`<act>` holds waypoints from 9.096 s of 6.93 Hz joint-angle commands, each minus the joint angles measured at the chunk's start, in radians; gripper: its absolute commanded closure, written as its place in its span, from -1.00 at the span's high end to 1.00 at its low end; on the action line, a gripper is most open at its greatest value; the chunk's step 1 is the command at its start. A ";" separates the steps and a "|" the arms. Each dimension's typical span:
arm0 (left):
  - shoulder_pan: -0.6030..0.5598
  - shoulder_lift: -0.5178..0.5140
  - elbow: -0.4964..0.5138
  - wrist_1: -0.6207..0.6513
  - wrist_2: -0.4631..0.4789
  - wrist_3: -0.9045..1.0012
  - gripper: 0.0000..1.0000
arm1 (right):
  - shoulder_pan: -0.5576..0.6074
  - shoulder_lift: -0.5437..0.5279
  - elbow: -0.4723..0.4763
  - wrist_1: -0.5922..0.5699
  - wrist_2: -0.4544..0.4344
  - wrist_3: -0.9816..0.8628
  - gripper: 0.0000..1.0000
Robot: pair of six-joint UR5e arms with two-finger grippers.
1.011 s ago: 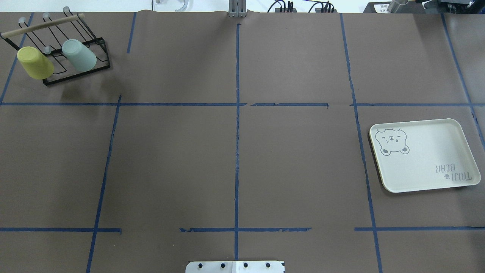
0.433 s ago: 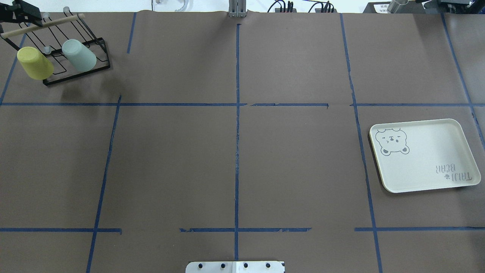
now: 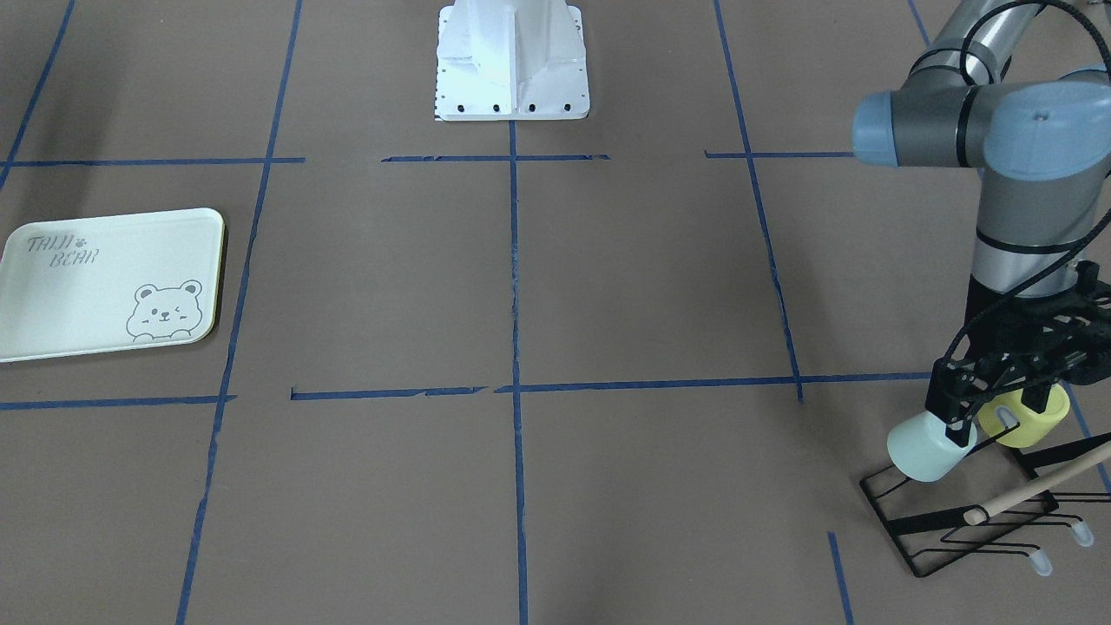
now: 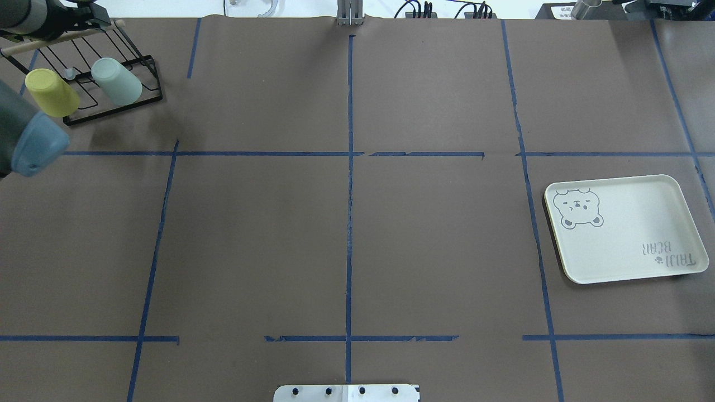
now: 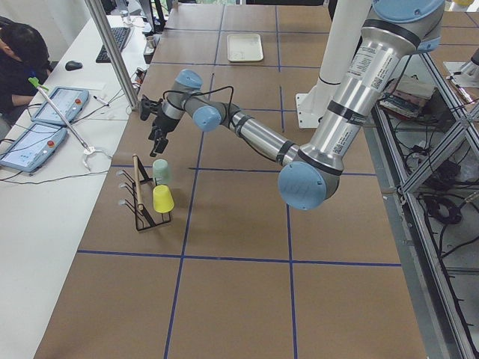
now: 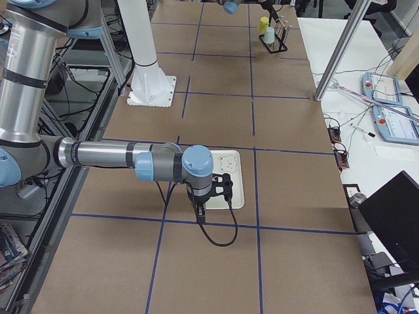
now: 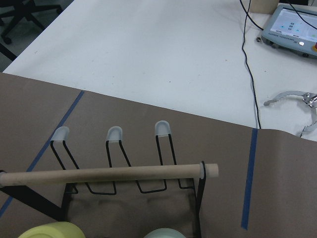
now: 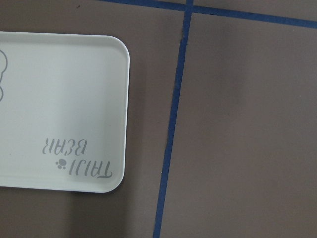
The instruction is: Left arm grabs green cup and hands to right arm on tray
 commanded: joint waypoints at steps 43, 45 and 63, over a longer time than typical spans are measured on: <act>-0.022 0.144 -0.109 -0.271 0.084 0.041 0.17 | -0.001 0.004 -0.001 0.001 0.000 -0.001 1.00; -0.017 0.142 -0.137 -0.271 0.081 -0.055 0.18 | -0.001 0.008 0.040 0.019 0.000 0.002 1.00; 0.400 0.041 -0.289 -0.572 -0.117 -0.908 0.18 | -0.659 0.273 -0.019 1.585 -0.234 1.782 0.99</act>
